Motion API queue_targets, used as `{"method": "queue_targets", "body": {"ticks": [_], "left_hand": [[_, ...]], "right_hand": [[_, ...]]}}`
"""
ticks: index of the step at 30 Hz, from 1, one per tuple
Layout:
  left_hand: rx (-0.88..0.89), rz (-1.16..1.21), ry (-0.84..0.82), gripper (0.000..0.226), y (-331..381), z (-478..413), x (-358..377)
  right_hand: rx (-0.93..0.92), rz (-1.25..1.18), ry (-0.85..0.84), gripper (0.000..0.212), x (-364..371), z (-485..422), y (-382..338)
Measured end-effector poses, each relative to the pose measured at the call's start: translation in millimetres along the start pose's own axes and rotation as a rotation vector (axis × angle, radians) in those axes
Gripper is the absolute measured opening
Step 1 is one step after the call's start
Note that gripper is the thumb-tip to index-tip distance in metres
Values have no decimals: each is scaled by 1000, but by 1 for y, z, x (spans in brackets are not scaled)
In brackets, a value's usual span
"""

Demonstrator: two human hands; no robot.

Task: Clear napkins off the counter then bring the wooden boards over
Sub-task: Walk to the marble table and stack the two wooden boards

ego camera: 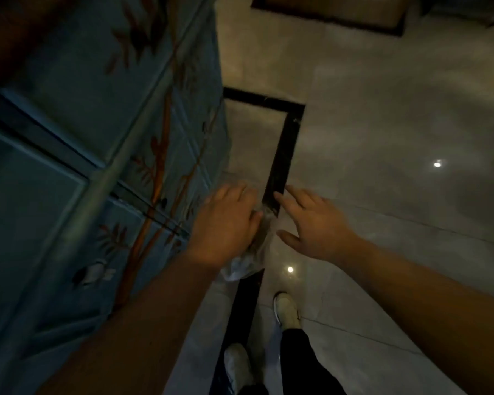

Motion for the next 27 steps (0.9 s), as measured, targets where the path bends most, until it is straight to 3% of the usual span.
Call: {"method": "queue_targets", "body": {"ticks": [4, 9, 18, 27], "left_hand": [[167, -40, 80, 54, 67, 9, -87], [514, -196, 77, 51, 185, 29, -144], [961, -319, 90, 58, 420, 65, -172], [1307, -306, 126, 63, 703, 125, -128]], "right_hand": [[93, 64, 107, 79, -86, 87, -8], [274, 163, 203, 76, -162, 208, 20], [644, 264, 337, 81, -253, 432, 98], [1021, 313, 359, 79, -278, 710, 191]]}}
Point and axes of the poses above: each hand's wrist, its own z-axis away from the middle knuckle, its own x-axis out of the palm, y = z × x, the point moved 5 cm from there along -z, towards the middle knuckle, and after that the axes turned 1 degree about -z, right-handed, at the moved point
